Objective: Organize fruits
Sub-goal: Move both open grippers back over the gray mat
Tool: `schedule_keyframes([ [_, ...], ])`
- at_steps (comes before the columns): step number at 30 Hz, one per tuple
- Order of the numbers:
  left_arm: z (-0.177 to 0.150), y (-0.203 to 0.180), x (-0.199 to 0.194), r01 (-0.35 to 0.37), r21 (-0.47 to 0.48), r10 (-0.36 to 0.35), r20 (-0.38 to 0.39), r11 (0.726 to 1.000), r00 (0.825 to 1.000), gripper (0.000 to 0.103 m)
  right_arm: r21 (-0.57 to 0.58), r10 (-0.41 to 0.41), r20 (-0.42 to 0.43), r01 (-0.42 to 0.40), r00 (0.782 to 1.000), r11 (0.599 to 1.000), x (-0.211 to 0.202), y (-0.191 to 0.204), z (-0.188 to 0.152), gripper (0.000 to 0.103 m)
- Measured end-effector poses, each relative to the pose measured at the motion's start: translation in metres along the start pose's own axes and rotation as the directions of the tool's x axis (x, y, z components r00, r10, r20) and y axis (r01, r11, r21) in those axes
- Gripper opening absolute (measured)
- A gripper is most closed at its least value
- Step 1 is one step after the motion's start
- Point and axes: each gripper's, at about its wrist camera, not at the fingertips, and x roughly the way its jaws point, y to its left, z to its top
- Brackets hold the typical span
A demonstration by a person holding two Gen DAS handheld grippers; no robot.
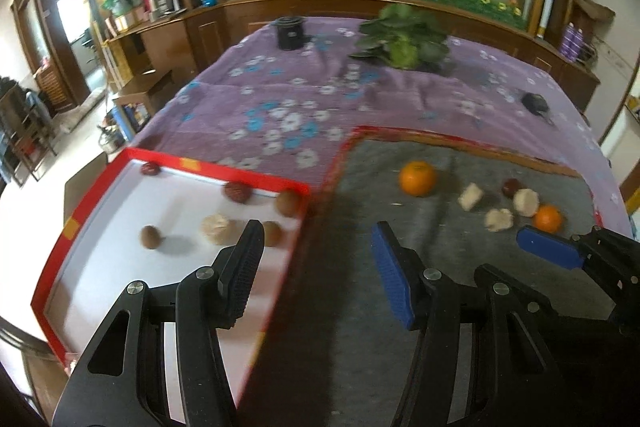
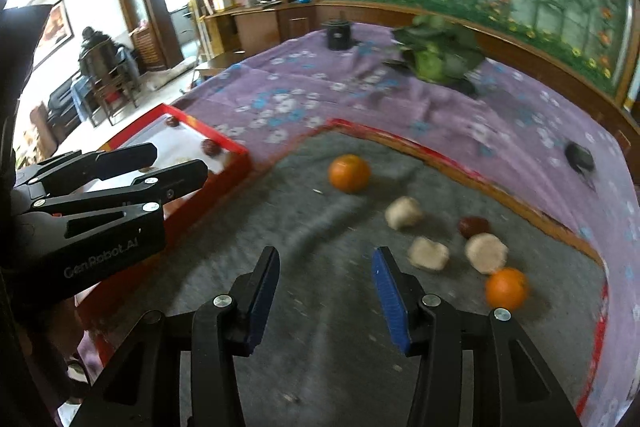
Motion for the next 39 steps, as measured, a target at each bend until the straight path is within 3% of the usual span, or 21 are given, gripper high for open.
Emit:
schedule_keyframes([
  [14,0.002,-0.066,0.012,0.056,0.087,-0.054,-0.023,0.995,0.998,0.056,0.114,-0.06,-0.013,0.061,0.998,0.992,-0.015,-0.065,-0.028,0.048],
  [26,0.002,-0.091,0.03,0.102,0.107,-0.095,-0.068,0.989,0.993,0.056,0.186,-0.077,-0.031,0.081,0.997,0.979,-0.02,-0.109,-0.046,0.048],
  [31,0.002,-0.093,0.041,0.187,0.084,-0.176,-0.122,0.979,0.977,0.056,0.208,-0.074,-0.036,0.08,0.997,0.975,-0.02,-0.119,-0.052,0.048],
  [39,0.002,-0.117,0.05,0.277,0.123,-0.257,-0.16,0.953,0.953,0.056,0.207,-0.061,-0.048,0.069,0.997,0.976,-0.013,-0.123,-0.055,0.048],
])
